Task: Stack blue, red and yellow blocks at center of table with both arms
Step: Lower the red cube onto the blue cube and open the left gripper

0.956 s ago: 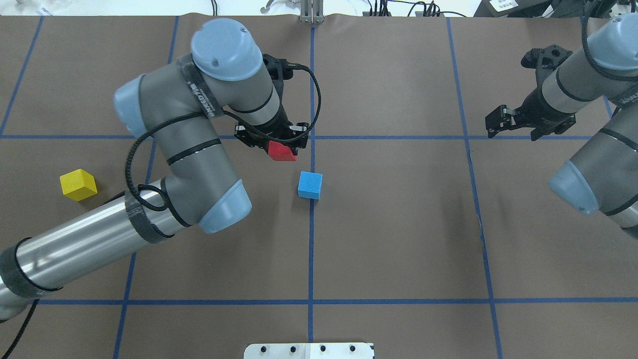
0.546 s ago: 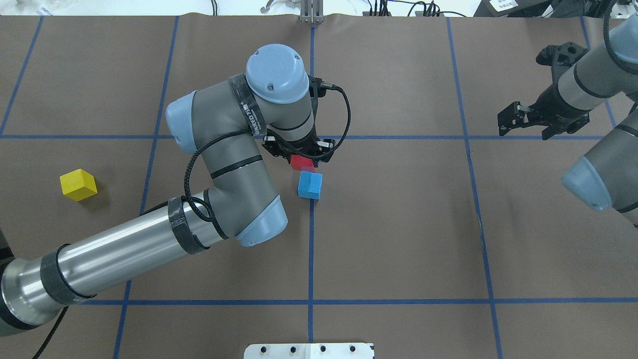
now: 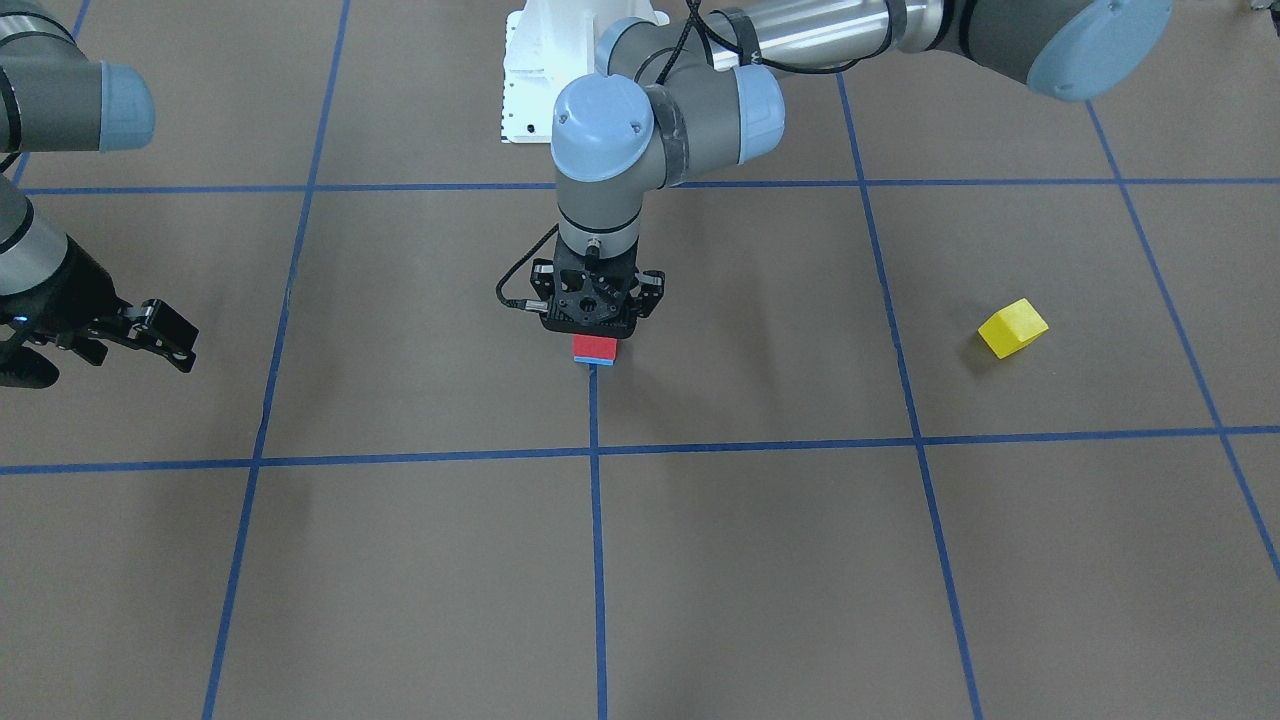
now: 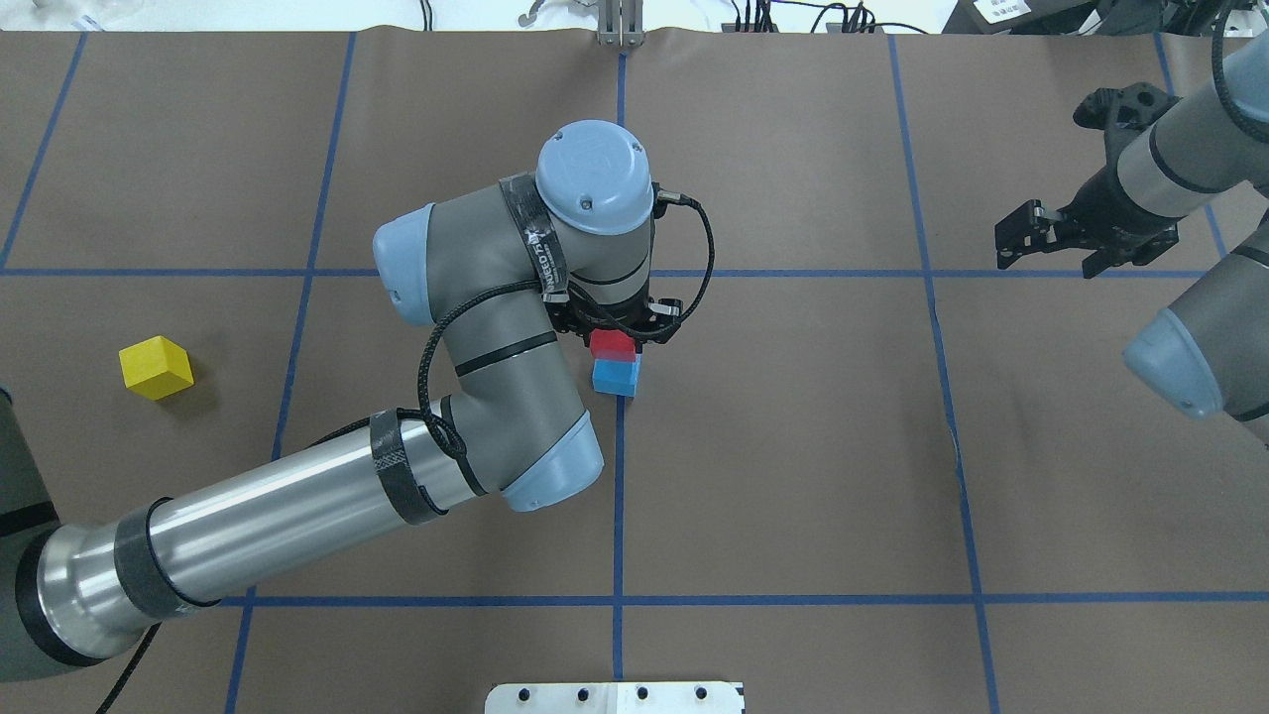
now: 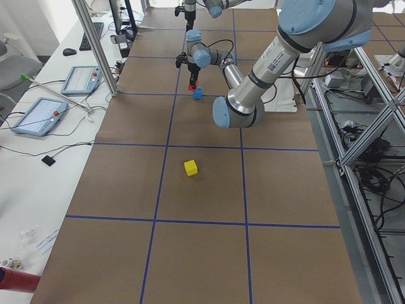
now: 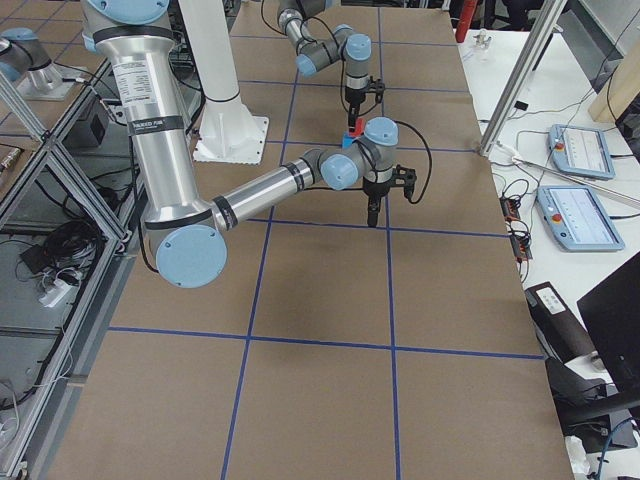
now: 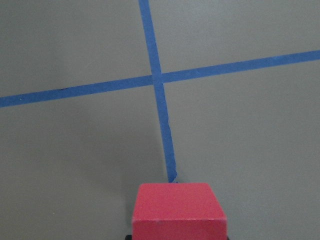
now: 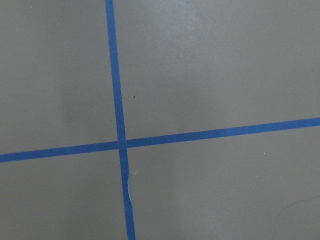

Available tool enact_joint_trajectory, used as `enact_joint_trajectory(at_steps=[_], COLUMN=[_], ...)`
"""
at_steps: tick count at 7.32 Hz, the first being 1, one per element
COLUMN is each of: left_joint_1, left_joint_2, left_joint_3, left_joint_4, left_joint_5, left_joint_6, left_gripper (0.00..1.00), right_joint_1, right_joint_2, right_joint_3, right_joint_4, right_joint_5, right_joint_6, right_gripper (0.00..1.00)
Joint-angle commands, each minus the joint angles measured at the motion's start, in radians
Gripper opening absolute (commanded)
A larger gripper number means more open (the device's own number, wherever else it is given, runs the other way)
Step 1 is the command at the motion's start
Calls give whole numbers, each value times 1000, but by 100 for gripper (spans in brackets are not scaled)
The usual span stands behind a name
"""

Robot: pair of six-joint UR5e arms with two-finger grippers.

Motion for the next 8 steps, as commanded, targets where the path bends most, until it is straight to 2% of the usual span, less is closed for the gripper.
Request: enact_joint_trajectory(at_steps=[1,8], left_joint_1=[4,28], left_joint_2=[-11,-7], left_joint_3=[2,-1], left_joint_4=[38,40], left_joint_5=[0,3], left_joint_6=[-8,7], left_gripper=[0,0], right_joint_1=[-1,-3], right_joint_2=[1,1], right_joint_3=[0,-2], right_joint_4=[0,0], right_joint_5=[0,0], right_joint_6=[3,6], right_gripper=[100,100])
